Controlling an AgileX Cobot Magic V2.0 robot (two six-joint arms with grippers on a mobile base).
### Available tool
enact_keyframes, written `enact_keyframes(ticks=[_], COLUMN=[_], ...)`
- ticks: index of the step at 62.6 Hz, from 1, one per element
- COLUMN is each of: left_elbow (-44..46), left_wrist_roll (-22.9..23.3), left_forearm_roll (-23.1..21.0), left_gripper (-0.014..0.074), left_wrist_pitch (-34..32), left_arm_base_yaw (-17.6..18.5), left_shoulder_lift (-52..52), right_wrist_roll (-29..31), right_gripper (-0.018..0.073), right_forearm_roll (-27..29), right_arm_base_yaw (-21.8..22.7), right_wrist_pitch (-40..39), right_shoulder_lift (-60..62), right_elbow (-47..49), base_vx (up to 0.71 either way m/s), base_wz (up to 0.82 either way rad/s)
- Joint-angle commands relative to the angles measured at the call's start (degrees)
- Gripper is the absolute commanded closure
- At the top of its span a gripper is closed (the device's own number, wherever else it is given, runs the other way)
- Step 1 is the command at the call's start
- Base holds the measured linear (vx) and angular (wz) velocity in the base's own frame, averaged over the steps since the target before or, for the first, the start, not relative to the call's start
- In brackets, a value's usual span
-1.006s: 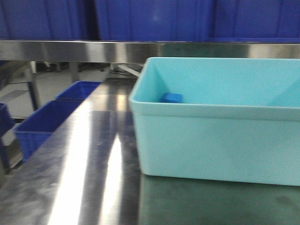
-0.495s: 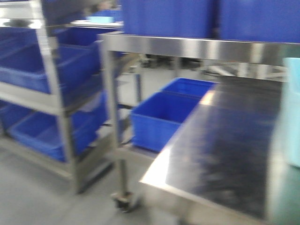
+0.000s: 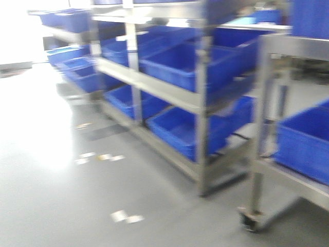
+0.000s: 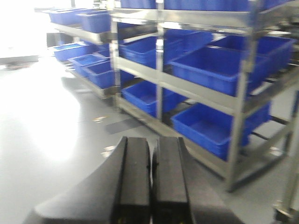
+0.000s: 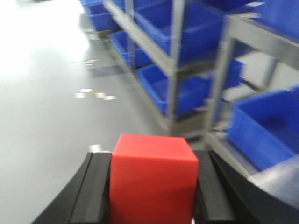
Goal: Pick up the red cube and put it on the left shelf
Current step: 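Hold the red cube in the right gripper while the base turns away, then drive the base to the shelf rack of blue crates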
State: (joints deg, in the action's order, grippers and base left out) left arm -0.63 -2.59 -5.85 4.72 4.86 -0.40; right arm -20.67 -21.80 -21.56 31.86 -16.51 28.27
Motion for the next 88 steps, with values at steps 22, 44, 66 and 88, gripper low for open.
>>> enact_keyframes(ticks=[22, 44, 66, 88], left_elbow=[-1.36, -1.36, -1.36, -1.36], left_wrist_roll=[0.31, 0.31, 0.31, 0.31], left_forearm_roll=[-0.21, -0.21, -0.21, -0.21], left_gripper=[0.0495, 0.0495, 0.0495, 0.0495], left_wrist_pitch=[-5.08, -5.08, -5.08, -5.08], left_arm_base_yaw=[0.32, 0.32, 0.32, 0.32], left_shoulder_lift=[-0.7, -0.7, -0.7, -0.7], right_wrist_roll=[0.49, 0.49, 0.49, 0.49], right_gripper=[0.0432, 0.0432, 0.0432, 0.0432], right_forearm_roll=[-1.66, -1.66, -1.66, -1.66], right_arm_base_yaw=[0.35, 0.35, 0.35, 0.35], right_wrist_pitch=[-4.2, -4.2, -4.2, -4.2], right_shoulder_lift=[-0.43, -0.43, -0.43, -0.43], right_elbow=[1.55, 1.55, 1.55, 1.55], base_vx=[-0.08, 0.09, 0.33, 0.54], base_wz=[0.9, 0.68, 0.18, 0.05])
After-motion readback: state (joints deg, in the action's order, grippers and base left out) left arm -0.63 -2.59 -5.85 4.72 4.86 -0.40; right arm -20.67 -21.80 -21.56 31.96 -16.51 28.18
